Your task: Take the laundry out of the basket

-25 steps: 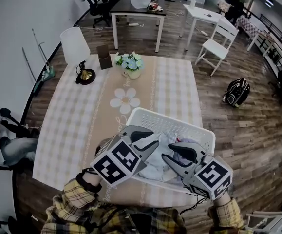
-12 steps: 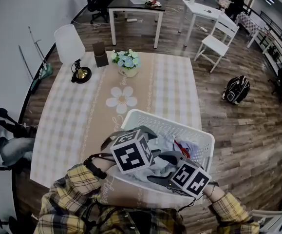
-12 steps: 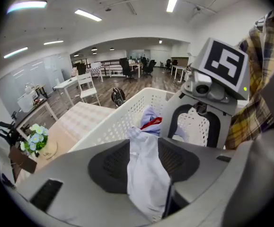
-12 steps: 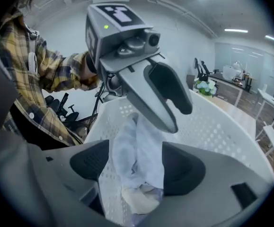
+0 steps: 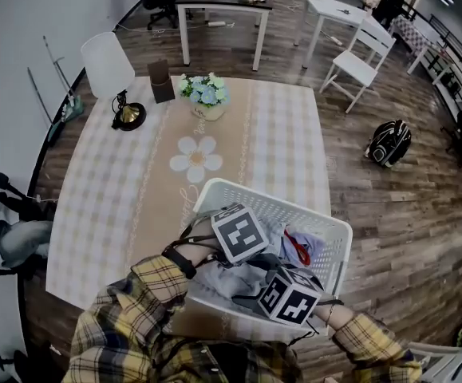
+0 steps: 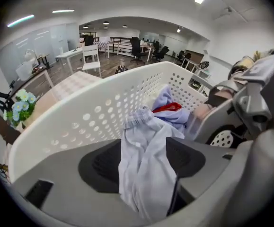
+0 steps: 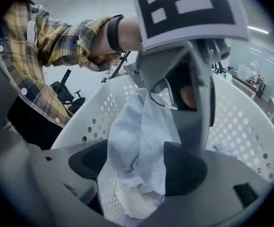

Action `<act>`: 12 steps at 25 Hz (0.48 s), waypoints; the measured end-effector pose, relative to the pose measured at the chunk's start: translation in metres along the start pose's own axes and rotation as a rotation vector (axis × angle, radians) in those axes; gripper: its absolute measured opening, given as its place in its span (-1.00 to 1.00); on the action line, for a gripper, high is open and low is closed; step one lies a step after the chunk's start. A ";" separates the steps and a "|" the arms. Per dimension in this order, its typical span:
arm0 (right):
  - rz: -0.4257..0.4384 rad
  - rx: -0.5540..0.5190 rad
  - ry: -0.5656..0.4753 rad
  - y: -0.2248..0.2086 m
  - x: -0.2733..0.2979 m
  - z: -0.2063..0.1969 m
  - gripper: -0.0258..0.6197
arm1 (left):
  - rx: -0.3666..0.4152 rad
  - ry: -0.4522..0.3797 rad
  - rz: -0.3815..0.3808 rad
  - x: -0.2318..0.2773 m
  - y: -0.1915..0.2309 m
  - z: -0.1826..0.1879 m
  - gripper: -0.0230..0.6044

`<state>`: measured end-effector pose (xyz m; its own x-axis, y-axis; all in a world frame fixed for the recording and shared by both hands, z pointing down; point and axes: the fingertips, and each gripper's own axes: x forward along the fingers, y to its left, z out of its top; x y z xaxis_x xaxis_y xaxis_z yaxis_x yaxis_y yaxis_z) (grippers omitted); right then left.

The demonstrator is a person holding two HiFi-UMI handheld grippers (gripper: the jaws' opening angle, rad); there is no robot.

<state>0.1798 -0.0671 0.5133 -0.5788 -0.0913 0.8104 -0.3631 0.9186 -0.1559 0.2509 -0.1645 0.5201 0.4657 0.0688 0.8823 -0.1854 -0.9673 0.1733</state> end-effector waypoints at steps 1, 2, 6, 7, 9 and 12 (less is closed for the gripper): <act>-0.004 -0.011 0.009 0.000 0.003 -0.001 0.31 | -0.018 0.002 0.000 0.004 0.003 0.001 0.14; -0.009 -0.022 0.018 -0.001 0.006 -0.002 0.31 | -0.035 0.006 0.003 0.008 0.006 0.001 0.14; -0.022 -0.064 0.055 -0.003 0.020 -0.007 0.31 | -0.083 0.050 0.030 0.027 0.018 -0.008 0.14; -0.023 -0.075 0.067 -0.003 0.024 -0.008 0.31 | -0.095 0.070 0.035 0.032 0.021 -0.013 0.14; -0.024 -0.095 0.097 -0.003 0.033 -0.013 0.31 | -0.137 0.109 0.041 0.041 0.026 -0.023 0.14; -0.022 -0.111 0.142 0.001 0.044 -0.022 0.28 | -0.214 0.153 0.028 0.053 0.023 -0.039 0.15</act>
<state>0.1702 -0.0613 0.5615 -0.4594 -0.0636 0.8859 -0.2875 0.9544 -0.0806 0.2374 -0.1734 0.5874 0.3250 0.0947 0.9409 -0.3830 -0.8965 0.2226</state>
